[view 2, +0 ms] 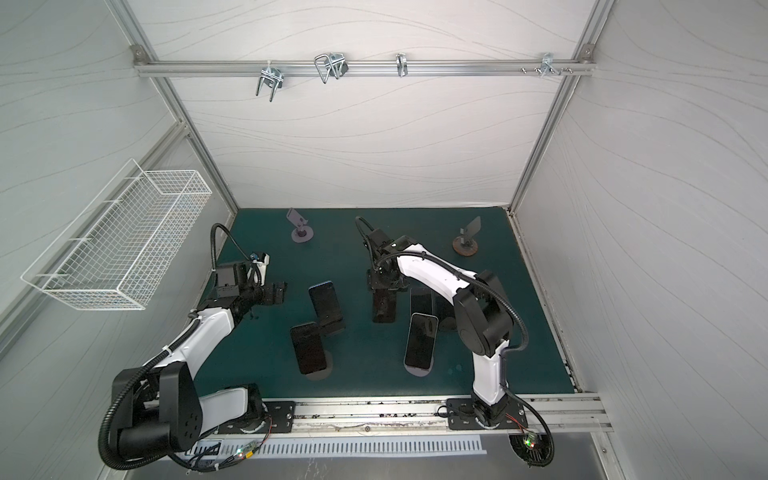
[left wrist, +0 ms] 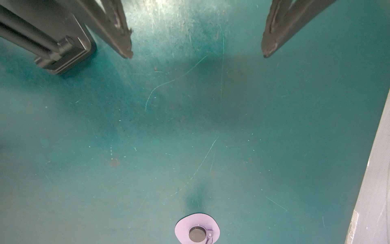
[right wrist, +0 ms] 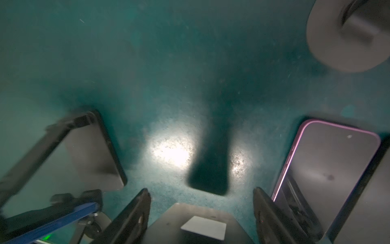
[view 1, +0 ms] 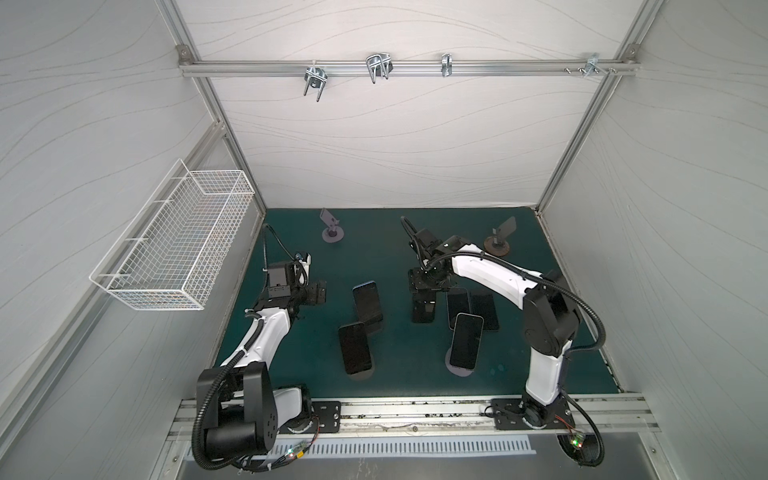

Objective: Remove the phone from the phone stand
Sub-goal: 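Lower the black phone beside the pink-cased phone and open the right gripper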

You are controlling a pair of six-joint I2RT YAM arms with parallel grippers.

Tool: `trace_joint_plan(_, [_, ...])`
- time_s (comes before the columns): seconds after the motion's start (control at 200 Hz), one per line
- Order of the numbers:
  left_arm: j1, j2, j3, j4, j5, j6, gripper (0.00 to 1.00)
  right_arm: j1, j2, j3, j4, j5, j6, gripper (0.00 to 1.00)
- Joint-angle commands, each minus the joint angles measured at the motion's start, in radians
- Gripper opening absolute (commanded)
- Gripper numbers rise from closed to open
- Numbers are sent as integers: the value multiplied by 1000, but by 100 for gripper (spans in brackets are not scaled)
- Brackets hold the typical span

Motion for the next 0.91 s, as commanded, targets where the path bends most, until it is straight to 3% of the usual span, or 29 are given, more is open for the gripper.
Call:
trace_joint_plan(0.0, [5, 7, 29, 20, 5, 17, 97, -6, 2, -11, -37, -26, 6, 74])
trace_joint_plan(0.545, [5, 8, 31, 19, 4, 16, 96, -59, 87, -51, -14, -9, -12, 74])
trace_joint_plan(0.9, [6, 12, 34, 18, 5, 17, 96, -64, 156, -53, -6, 68, -9, 75])
